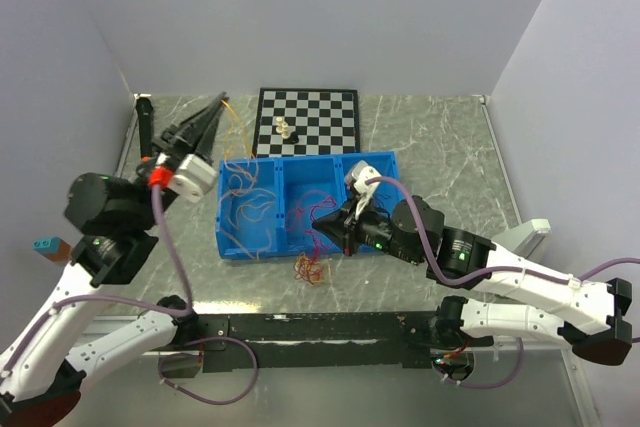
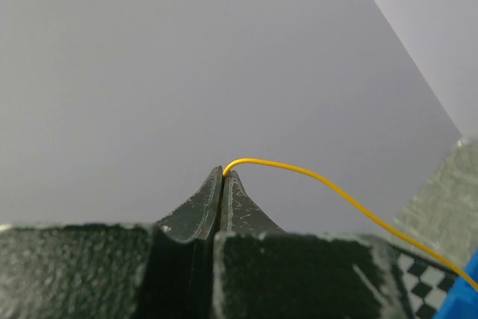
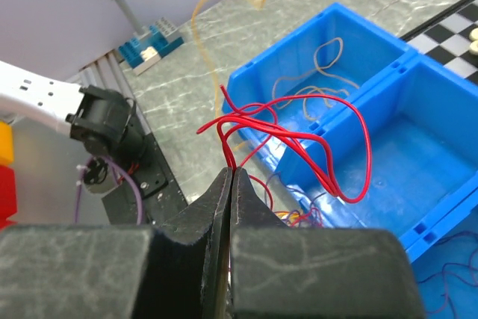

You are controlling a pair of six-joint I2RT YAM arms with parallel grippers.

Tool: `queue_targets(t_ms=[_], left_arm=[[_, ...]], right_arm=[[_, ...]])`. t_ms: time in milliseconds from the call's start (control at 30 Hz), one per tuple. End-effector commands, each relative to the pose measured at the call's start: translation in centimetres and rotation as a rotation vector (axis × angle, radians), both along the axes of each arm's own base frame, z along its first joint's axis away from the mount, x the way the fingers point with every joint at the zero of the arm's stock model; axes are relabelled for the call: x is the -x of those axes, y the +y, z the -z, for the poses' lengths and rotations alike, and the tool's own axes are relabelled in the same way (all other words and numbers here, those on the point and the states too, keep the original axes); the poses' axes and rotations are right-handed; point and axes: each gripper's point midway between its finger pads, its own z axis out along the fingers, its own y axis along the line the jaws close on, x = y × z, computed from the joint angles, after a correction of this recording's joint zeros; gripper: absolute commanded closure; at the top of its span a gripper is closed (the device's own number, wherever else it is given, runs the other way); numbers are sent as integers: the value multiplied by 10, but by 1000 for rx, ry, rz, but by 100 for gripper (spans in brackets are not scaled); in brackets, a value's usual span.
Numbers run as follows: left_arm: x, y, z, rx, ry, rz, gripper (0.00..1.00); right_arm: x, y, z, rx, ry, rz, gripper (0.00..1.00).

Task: Untangle the cables

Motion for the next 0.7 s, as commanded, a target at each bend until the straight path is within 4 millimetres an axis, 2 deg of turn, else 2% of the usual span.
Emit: queue_targets(t_ms=[0,100,233,400,533,667], left_arm=[[-24,-6,42,-81,46,-71,99],[-37,-10,60,-95,70,-102,99],[-47,-17,69,-101,66,-108,99],[-54,-21,47,-85,18,-126,99],[-51,-19,19,-76,-45,-136,99],[-50,-19,13,-91,-65,-146,99]], right_arm=[[8,-2,-14,-65,2,-32,100],[14,-3,-11,-76,13,-52,100],[25,-4,2,-76,54,-95,100],[39,-8,25,-56,121,-140,100],[49,-18,36,-42,143,-160,100],[55,-26,44,-29,161,-172,100]])
